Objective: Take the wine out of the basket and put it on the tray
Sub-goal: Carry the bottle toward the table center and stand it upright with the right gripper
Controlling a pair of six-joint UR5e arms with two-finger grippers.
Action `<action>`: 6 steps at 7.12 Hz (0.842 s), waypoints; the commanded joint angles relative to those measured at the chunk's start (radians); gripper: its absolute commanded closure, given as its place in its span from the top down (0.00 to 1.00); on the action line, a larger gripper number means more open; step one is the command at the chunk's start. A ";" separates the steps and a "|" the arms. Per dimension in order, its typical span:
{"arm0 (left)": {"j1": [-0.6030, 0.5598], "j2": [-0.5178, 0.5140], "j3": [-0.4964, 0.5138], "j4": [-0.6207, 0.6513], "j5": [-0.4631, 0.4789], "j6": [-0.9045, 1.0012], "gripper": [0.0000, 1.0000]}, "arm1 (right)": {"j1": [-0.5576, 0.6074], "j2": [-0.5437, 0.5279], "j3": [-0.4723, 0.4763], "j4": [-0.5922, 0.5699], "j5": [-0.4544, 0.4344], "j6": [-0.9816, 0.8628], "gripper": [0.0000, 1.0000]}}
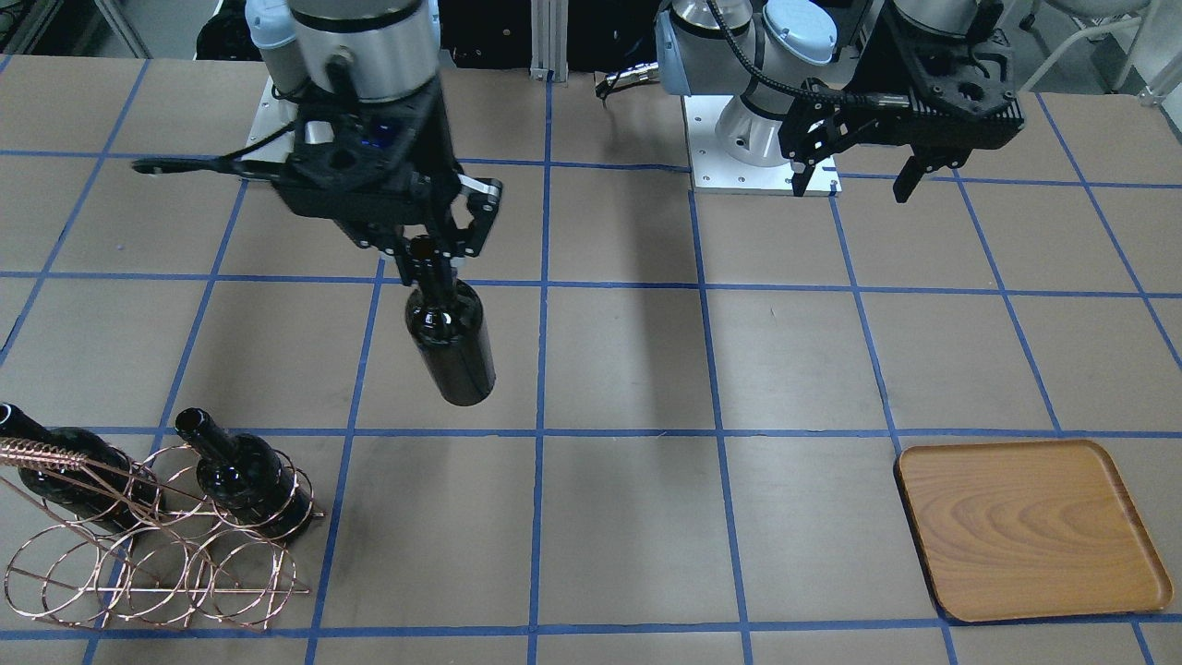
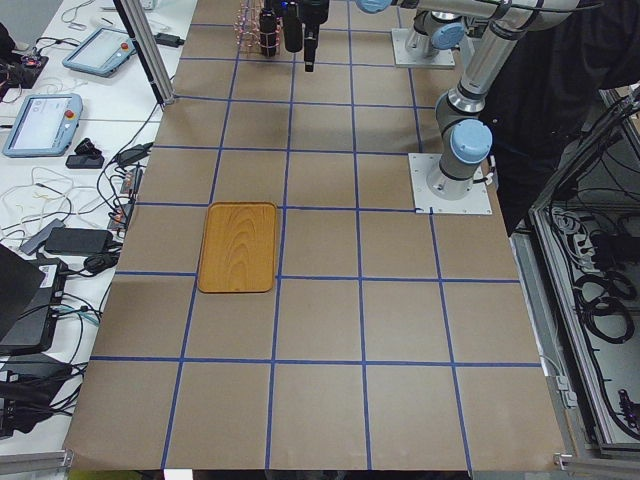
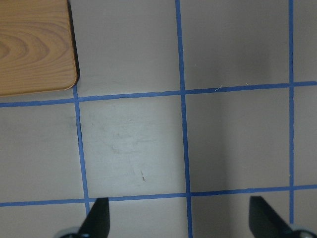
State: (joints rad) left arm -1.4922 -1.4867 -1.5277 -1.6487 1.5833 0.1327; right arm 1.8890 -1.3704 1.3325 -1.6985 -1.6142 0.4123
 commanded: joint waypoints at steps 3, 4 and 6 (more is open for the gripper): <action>0.151 0.009 0.012 -0.049 -0.005 0.073 1.00 | 0.163 0.129 0.043 -0.159 -0.029 0.172 0.03; 0.162 0.009 0.012 -0.051 -0.006 0.074 1.00 | 0.163 0.135 0.081 -0.255 -0.027 0.133 0.06; 0.162 0.009 0.008 -0.066 -0.023 0.071 1.00 | 0.163 0.137 0.094 -0.259 -0.036 0.144 0.10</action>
State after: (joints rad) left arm -1.3325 -1.4775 -1.5179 -1.7065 1.5728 0.2058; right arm 2.0512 -1.2367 1.4154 -1.9436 -1.6436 0.5560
